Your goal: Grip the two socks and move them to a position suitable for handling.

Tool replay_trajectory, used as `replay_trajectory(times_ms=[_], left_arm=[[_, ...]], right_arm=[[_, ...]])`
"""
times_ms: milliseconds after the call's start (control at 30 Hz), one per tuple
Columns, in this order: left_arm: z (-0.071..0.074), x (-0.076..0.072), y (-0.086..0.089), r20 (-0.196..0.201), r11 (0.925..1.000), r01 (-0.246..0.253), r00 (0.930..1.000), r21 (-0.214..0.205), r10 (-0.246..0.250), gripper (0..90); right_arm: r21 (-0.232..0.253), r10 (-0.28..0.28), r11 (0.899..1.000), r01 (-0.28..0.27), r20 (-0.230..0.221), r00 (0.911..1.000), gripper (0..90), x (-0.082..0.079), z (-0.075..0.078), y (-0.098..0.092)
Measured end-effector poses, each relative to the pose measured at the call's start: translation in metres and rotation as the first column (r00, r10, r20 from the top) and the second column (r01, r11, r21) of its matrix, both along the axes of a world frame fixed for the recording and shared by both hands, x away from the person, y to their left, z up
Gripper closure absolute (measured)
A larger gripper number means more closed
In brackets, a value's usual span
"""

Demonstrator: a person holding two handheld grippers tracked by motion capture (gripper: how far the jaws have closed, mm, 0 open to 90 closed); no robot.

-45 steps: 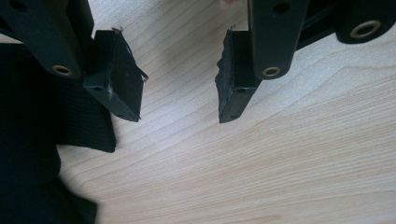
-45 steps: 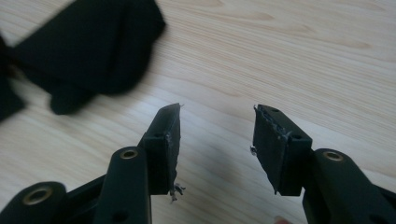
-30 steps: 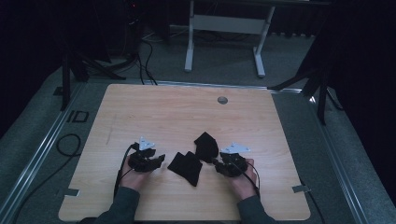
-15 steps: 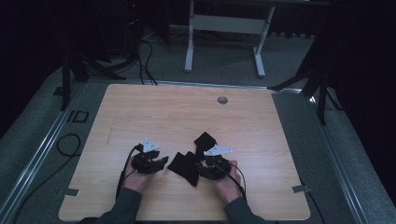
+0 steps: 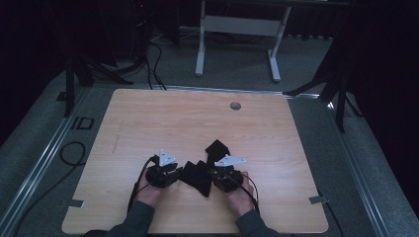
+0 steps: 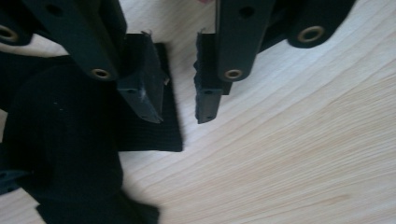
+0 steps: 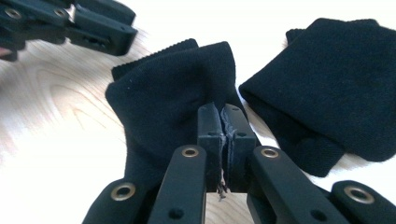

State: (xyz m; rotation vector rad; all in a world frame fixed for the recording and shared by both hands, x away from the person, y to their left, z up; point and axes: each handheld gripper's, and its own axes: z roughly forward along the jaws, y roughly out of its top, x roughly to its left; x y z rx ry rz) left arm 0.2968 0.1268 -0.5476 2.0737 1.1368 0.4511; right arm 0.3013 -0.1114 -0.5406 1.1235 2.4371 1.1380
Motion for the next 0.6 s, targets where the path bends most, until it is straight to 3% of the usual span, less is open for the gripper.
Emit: replay_trajectory(times_ms=[333,500,600], left_arm=[[-0.001,-0.006,-0.011,0.001,0.9988,0.048,0.9989,0.001,-0.048,89.5],[-0.005,-0.009,-0.022,-0.014,0.9952,0.097,0.9952,0.013,-0.097,90.0],[-0.008,-0.009,-0.027,-0.025,0.9923,0.116,0.993,0.042,-0.115,90.0]], right_arm=[[0.012,0.002,1.0,-0.002,-0.002,1.0,86.9,-0.003,0.014,-0.016],[0.013,-0.003,1.0,0.003,-0.014,0.9999,86.9,-0.003,0.018,-0.028],[0.002,-0.007,1.0,0.007,-0.018,0.9998,86.9,-0.004,0.02,-0.035]])
